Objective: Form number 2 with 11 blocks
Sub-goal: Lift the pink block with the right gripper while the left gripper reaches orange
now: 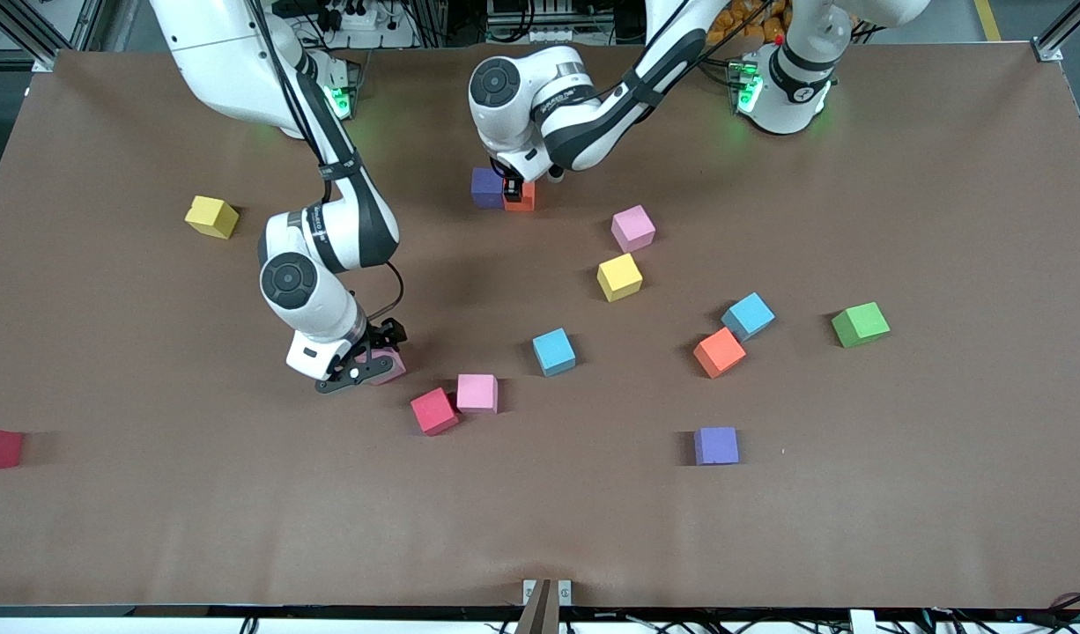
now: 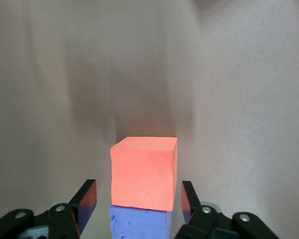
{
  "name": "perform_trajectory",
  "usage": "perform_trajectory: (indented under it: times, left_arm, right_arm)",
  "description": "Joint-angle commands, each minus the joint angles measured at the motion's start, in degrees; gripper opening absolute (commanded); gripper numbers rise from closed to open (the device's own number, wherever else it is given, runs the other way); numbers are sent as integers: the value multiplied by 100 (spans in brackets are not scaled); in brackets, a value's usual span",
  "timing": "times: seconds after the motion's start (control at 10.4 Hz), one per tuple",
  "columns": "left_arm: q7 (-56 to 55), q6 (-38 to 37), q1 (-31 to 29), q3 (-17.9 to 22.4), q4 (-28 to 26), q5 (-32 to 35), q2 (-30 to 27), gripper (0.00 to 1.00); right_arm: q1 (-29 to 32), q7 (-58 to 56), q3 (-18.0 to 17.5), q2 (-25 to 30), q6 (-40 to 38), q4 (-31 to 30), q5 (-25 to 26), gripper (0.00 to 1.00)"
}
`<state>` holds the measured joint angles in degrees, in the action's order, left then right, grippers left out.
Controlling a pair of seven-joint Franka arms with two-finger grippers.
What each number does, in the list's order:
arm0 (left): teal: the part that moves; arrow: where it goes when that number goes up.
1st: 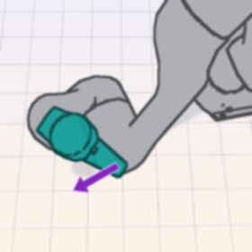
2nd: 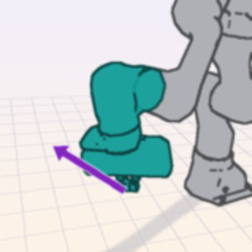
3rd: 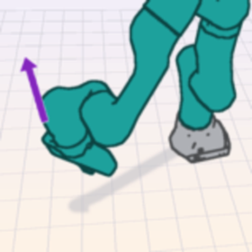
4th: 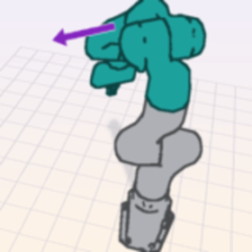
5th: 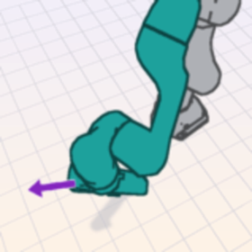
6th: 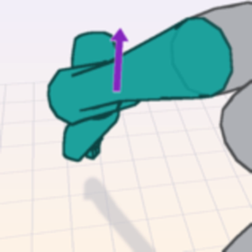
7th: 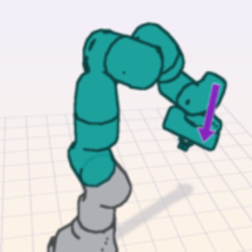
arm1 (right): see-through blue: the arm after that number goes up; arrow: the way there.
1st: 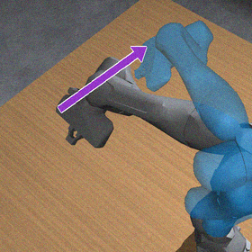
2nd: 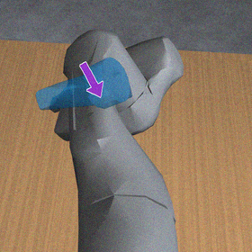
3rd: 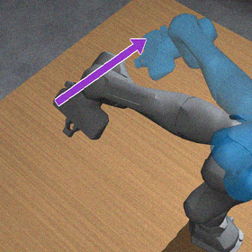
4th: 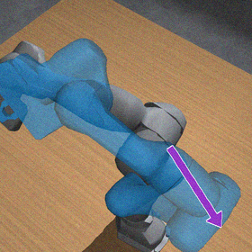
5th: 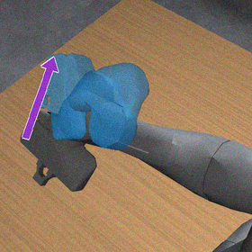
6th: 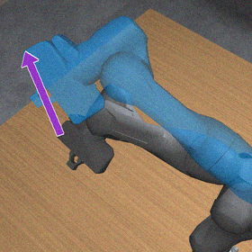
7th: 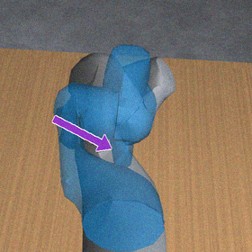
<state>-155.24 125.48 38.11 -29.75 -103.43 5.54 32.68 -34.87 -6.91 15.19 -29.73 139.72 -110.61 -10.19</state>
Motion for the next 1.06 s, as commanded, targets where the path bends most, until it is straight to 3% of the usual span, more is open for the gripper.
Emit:
perform_trajectory:
  times: [0.0, 0.29, 0.39, 0.48, 0.58, 0.77, 0.97]
  left_arm:
    - [-147, -383, -31, 4, 156, 149, -130, 77]
    - [195, -700, -443, 39, 218, 158, -376, 77]
    - [352, -796, -679, 39, 218, 158, -499, 77]
    - [537, -928, -908, 39, 218, 158, -595, 77]
    - [721, -1008, -1197, 39, 218, 158, -640, 77]
    - [1117, -1035, -1812, 48, 226, 158, -719, 77]
    - [1530, -1035, -2559, 65, 279, 245, -790, 77]
  right_arm:
    - [-81, -143, 28, -67, 161, -40, -150, 100]
    - [-151, -144, 28, -129, 495, -198, -132, 100]
    - [-143, -205, 37, -120, 443, -181, -106, 75]
    - [-151, -753, 37, -94, 416, -181, -88, 19]
    - [-212, -1298, 37, -85, 416, -154, -88, 3]
    - [-204, -1383, 37, -68, 407, -154, -88, 0]
    - [-222, -1635, -24, 64, -362, 73, -97, 0]
